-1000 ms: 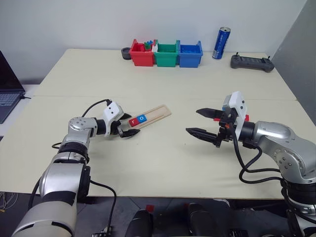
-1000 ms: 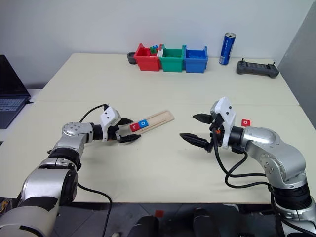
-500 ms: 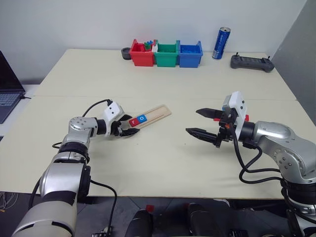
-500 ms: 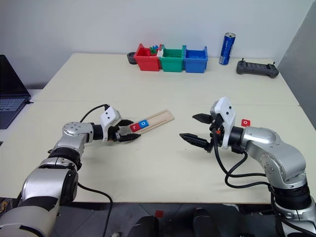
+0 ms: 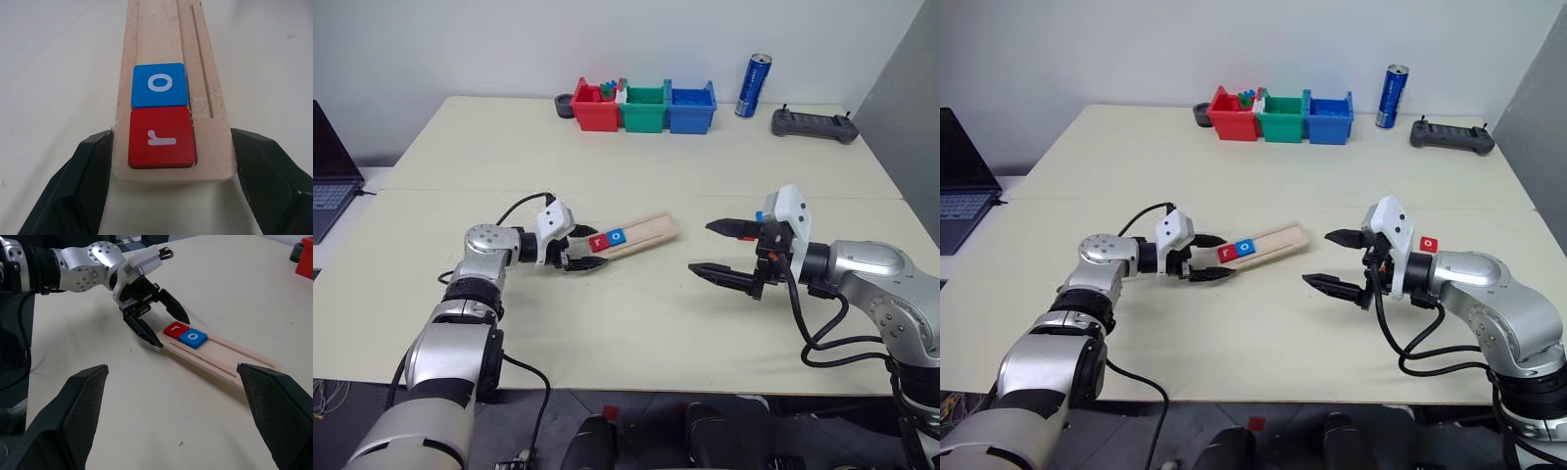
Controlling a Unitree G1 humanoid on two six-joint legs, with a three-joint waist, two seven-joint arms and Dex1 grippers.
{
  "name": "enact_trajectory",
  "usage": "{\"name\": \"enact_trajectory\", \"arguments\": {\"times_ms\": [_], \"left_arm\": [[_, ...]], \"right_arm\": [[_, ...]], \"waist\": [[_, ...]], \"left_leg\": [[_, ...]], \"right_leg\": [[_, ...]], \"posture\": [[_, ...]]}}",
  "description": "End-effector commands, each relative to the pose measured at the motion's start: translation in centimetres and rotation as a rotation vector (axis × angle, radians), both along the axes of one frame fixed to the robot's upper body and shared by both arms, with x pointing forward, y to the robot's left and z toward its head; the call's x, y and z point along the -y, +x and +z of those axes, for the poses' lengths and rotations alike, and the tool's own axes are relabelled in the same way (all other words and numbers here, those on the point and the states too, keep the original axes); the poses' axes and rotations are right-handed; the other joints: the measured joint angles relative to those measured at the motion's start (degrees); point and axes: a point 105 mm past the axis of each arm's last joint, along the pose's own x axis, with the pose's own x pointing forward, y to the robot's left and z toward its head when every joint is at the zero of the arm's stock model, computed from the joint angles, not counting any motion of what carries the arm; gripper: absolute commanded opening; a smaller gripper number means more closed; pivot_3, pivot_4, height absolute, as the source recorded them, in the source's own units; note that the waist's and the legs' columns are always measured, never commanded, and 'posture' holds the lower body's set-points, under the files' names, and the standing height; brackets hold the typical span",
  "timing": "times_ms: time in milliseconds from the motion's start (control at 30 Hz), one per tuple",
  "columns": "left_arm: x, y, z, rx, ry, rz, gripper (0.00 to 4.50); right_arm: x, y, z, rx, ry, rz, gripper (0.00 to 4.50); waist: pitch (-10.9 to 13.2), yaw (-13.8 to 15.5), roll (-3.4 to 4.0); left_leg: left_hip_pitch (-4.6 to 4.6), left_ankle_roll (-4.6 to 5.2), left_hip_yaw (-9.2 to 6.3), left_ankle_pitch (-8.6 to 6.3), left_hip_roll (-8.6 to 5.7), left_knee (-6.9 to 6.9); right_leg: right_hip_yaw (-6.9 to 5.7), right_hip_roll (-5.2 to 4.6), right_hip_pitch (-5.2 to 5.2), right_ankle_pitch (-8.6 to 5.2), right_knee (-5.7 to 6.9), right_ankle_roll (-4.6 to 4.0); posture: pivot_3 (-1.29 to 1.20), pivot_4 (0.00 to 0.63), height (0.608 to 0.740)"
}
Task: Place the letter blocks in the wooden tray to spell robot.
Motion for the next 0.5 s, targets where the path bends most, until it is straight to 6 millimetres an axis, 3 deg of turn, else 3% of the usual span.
{"name": "enact_trajectory", "arguments": {"times_ms": [33,500], "left_arm": [[1.1,-0.7,0.7,0.037,-0.013,-0.085,3.37],[3.9,-3.1,-1.2,-0.006,0.025,-0.282,3.37]], "right_arm": [[0.0,-0.6,0.6,0.055,-0.016,0.039,4.5],[0.2,-1.8,-0.5,0.049,-0.029,0.08,4.5]], "waist": [[0.0,-0.1,0.0],[0.0,0.0,0.0]], "left_leg": [[0.0,0.0,0.01,0.0,0.0,0.0],[0.02,0.0,0.0,0.0,0.0,0.02]], "right_leg": [[0.01,0.0,0.0,0.0,0.0,0.0],[0.02,0.01,0.01,0.0,0.03,0.0]], "posture": [[0.0,0.15,0.74],[0.0,0.15,0.74]]}}
